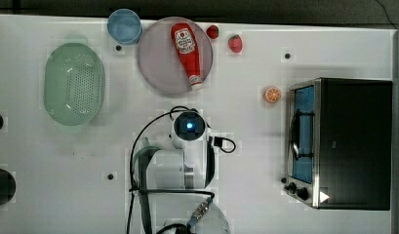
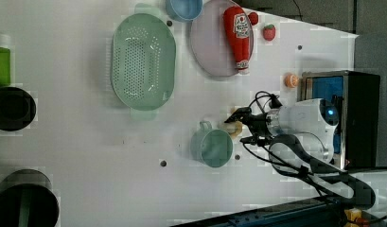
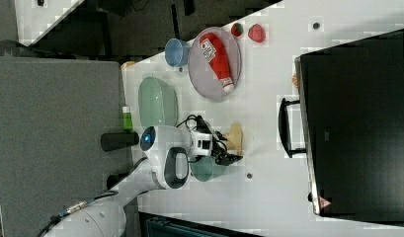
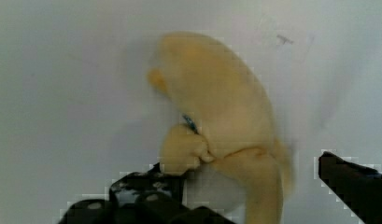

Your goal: Pick banana from table and place on oven.

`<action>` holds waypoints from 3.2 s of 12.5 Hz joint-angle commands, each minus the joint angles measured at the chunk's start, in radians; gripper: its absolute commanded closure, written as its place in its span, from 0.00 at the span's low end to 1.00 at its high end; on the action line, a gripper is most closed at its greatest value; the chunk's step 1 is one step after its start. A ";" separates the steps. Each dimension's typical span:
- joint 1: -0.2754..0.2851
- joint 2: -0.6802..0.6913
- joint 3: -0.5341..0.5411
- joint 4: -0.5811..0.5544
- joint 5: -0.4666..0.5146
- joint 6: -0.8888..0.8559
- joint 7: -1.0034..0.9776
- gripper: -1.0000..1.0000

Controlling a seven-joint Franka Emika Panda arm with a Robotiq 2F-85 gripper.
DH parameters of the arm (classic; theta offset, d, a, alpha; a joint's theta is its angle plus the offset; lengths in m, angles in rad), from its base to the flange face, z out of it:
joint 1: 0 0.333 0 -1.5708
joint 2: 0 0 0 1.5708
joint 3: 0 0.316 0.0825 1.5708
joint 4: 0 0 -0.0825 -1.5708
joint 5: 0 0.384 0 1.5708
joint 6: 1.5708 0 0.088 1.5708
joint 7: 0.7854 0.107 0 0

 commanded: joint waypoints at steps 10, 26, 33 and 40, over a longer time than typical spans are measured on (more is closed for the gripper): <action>-0.006 -0.204 -0.022 0.017 -0.014 0.020 0.063 0.80; -0.043 -0.494 -0.412 0.477 -0.022 -0.743 -0.218 0.80; -0.047 -0.288 -0.671 0.514 -0.069 -0.554 -0.757 0.80; -0.053 -0.170 -0.697 0.518 -0.049 -0.485 -0.868 0.21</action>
